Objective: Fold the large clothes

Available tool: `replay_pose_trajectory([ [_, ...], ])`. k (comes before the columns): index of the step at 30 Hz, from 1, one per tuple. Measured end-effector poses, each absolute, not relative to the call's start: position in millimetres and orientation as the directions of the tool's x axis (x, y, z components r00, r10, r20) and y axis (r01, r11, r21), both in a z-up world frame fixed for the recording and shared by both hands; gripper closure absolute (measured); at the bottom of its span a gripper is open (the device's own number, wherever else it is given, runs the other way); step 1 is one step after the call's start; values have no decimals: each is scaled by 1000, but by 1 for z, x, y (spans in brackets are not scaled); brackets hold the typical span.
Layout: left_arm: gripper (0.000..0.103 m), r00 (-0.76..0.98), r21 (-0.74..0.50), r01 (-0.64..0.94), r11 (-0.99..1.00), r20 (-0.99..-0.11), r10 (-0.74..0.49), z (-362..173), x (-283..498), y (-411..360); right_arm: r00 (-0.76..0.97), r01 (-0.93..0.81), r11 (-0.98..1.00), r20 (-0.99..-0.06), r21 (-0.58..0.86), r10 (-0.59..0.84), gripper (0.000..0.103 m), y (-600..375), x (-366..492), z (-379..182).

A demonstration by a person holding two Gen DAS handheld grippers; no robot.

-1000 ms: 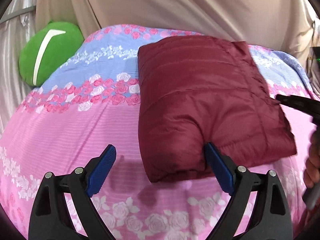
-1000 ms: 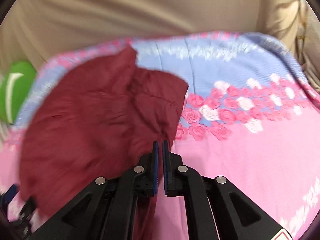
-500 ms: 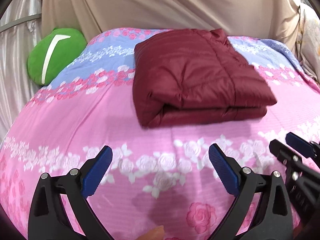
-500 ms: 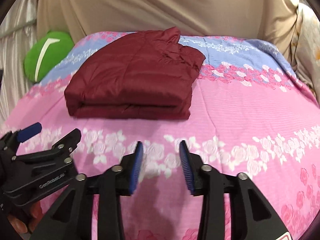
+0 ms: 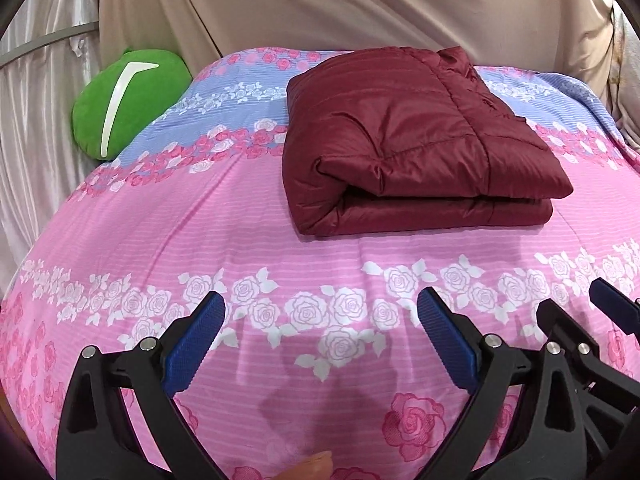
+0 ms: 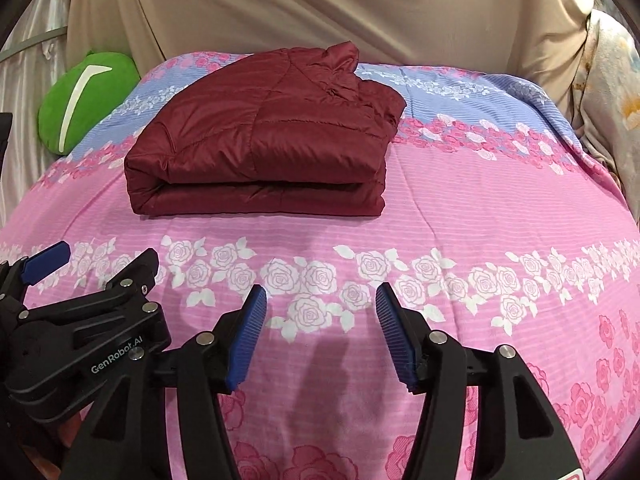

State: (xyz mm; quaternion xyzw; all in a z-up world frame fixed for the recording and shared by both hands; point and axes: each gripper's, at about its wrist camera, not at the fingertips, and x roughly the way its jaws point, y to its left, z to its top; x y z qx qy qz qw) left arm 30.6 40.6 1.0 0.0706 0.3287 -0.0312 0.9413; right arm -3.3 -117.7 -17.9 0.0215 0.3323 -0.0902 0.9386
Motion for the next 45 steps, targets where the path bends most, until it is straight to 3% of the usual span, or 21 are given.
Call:
replay_pose_trajectory([
  [45, 11, 783, 118, 99, 988, -622, -4, 1, 31, 41, 763, 198, 979, -621, -43, -181, 46, -114, -4, -17],
])
